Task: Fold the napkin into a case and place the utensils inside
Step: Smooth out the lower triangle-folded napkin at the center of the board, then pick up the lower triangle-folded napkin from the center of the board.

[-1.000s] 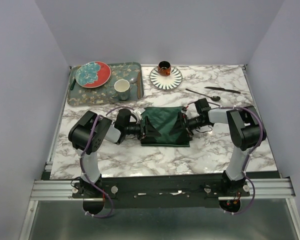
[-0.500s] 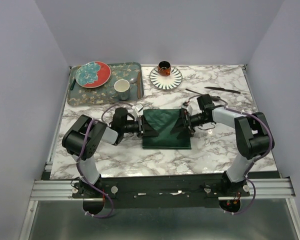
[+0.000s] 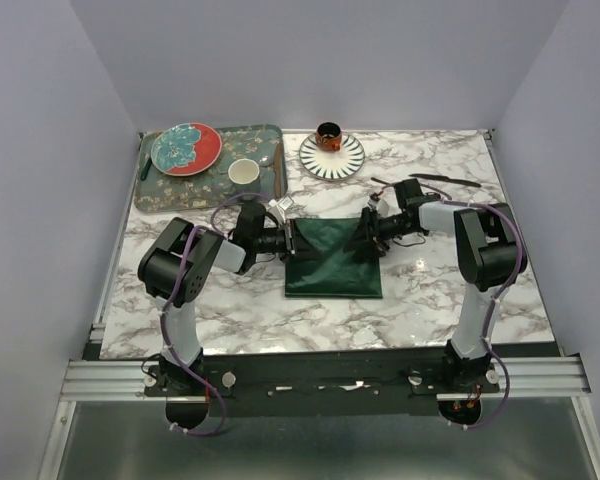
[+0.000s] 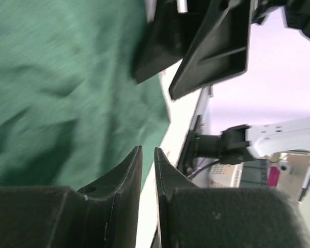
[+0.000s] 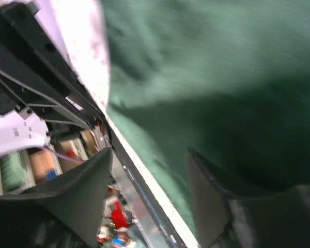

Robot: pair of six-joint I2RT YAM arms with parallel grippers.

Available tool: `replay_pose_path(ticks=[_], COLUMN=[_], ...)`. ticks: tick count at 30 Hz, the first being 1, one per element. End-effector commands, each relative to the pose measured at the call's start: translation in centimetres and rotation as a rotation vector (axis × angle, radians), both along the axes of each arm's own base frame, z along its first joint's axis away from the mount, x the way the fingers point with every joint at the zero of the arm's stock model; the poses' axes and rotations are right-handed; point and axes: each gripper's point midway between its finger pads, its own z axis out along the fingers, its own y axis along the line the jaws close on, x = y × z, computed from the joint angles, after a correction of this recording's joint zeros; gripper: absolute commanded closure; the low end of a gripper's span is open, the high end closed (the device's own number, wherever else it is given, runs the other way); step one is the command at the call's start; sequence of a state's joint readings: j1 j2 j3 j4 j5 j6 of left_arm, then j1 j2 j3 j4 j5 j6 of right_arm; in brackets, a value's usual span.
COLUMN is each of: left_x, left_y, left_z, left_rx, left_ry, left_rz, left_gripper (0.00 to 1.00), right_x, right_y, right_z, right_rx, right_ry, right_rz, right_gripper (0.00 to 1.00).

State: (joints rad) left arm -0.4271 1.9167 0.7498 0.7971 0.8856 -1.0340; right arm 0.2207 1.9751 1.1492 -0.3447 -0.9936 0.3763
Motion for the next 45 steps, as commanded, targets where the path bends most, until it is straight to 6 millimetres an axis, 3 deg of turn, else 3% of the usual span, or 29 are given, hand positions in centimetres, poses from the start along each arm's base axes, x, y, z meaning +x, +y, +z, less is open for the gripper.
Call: replay_pose_path(ticks=[1,3,5,9,10,13,19,25,30,35,45], left_x=[-0.8,-1.1,-1.2,-1.1,-1.2,-0.9,-0.1,0.6,0.3,0.2,0.8], left_y=[1.5,2.2,2.3,2.1,2.1,2.5,3.7,4.3,4.6,4.9,5.1], left_z=[-4.1,-5.1,-4.8,-1.8,-1.3,0.9,2.8,3.9,3.7,3.5,3.5], left_rx=[0.164,0.223,0.225,0.218,0.225,0.262,0.385,0.432,0.445,0.455,0.477], left_ry=[0.037,0.049,0.030,-0.134,-0.170,-0.310,-0.475,-0.558,-0.550,-0.550,-0.552], left_rz=[-0.006,-0.012,-0.027,-0.096,-0.117,-0.172,-0.222,-0.213,-0.205,-0.204,-0.199], left_gripper=[0.76,0.77,0.78,0.78,0.77,0.75,0.71,0.67,0.67,0.66,0.65], right_x=[-0.9,-2.0,-2.1,-0.7,0.7,2.9,6.2,8.5,9.0,10.1,8.7], right_y=[-2.4,-2.6,-2.3,-2.4,-2.7,-4.6,-8.2,-10.0,-10.3,-9.4,-8.6], right_z=[-3.0,-3.2,-1.7,2.4,3.5,4.2,1.6,-0.3,-2.3,-2.0,-3.6], right_rx=[-0.082,-0.080,-0.044,-0.028,-0.051,-0.156,-0.391,-0.510,-0.537,-0.478,-0.419], right_ry=[0.071,0.089,0.067,-0.055,-0.113,-0.213,-0.256,-0.226,-0.186,-0.176,-0.034], right_rz=[-0.075,-0.066,-0.053,-0.010,-0.017,-0.036,-0.058,-0.100,-0.095,-0.094,-0.065], right_gripper=[0.41,0.47,0.51,0.51,0.50,0.50,0.50,0.50,0.47,0.43,0.45])
